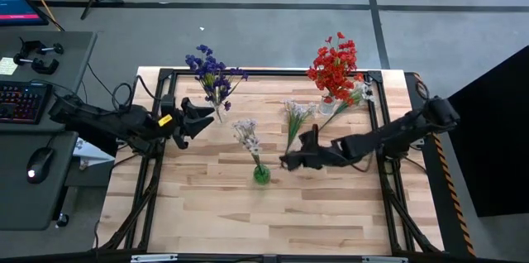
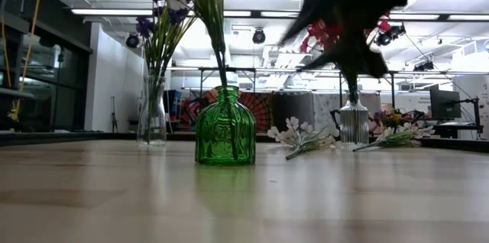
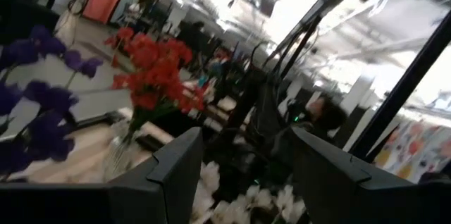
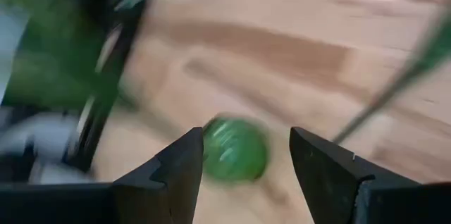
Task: Sort flowers into vase by color
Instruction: Put the left white flowers into the green flower vase
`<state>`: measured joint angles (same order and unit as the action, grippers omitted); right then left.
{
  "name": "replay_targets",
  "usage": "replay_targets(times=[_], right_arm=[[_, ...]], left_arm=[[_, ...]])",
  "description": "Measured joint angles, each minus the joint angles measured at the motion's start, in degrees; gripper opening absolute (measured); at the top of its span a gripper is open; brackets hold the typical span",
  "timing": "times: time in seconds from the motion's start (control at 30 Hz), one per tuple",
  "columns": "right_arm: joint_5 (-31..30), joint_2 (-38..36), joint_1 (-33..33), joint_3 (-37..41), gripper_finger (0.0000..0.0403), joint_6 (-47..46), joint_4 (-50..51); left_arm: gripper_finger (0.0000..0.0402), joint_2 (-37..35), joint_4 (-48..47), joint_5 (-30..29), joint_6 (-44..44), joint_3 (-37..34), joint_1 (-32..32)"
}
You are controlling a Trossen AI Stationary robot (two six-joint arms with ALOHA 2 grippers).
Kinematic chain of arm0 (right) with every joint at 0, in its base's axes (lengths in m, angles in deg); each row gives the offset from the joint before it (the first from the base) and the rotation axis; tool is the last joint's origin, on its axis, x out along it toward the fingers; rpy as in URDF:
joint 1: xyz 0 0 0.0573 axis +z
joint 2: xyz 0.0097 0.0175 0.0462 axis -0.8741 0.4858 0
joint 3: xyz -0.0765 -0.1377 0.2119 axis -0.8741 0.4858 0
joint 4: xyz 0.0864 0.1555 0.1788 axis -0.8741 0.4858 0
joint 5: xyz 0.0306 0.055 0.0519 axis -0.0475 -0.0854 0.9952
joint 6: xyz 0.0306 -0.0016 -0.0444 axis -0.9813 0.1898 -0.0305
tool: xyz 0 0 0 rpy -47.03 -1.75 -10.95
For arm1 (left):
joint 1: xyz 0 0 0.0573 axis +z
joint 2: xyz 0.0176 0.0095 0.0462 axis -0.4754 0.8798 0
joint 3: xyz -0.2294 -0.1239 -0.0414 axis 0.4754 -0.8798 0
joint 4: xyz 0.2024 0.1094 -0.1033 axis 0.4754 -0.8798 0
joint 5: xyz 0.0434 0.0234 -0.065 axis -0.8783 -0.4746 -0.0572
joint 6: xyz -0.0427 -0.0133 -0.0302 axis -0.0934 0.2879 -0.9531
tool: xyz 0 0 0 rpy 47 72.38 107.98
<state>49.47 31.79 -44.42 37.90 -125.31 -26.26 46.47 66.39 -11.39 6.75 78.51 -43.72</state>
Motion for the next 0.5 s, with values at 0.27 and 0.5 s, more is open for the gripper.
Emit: replay_targets(times=[0.27,0.5], right_arm=[[3.3,9.6,-5.5,-10.5,0.0200,-9.3,18.1],[2.1,19.6,-7.2,-27.8,0.0199,-16.7,50.4]], left_arm=[[0.0197,-0.2,-3.9,0.0,1.3,0.0,0.0],[0.0197,-3.9,-10.8,0.1,1.9,0.0,0.0]])
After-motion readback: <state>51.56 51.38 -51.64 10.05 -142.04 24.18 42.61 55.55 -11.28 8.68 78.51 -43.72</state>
